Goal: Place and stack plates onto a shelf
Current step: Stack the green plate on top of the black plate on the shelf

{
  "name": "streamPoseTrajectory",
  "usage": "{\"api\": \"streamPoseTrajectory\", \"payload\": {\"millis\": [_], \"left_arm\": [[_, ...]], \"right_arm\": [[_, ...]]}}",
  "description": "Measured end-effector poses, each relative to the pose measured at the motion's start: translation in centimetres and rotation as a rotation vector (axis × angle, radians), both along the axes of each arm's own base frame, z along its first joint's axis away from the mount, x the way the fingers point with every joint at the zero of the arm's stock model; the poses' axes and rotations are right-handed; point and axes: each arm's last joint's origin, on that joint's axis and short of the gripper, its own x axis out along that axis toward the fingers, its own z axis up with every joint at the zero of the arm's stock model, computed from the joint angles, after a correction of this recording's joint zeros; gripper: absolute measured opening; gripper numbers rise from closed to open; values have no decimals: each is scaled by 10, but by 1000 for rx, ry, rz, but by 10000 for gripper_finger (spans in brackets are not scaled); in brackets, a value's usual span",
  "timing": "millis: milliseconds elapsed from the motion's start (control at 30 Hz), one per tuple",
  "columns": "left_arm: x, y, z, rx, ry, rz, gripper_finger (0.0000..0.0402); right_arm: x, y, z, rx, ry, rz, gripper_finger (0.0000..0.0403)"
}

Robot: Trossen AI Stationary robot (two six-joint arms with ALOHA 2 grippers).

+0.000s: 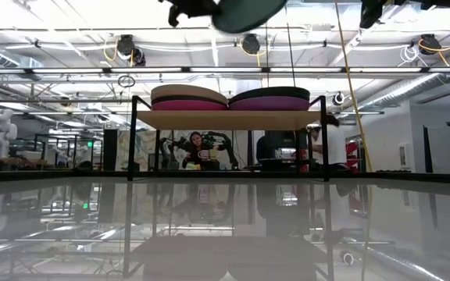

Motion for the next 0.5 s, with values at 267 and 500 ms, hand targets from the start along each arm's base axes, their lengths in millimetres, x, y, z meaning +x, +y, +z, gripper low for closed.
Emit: {"api": "streamPoseTrajectory", "payload": {"millis": [267, 500], "left_arm": [[33, 43, 8, -160, 251, -50, 21], [63, 81, -8, -283, 373, -69, 21]], "right_arm": [[1, -1, 0, -4, 3, -27, 146], [2, -1, -2, 17, 22, -23, 146]]}}
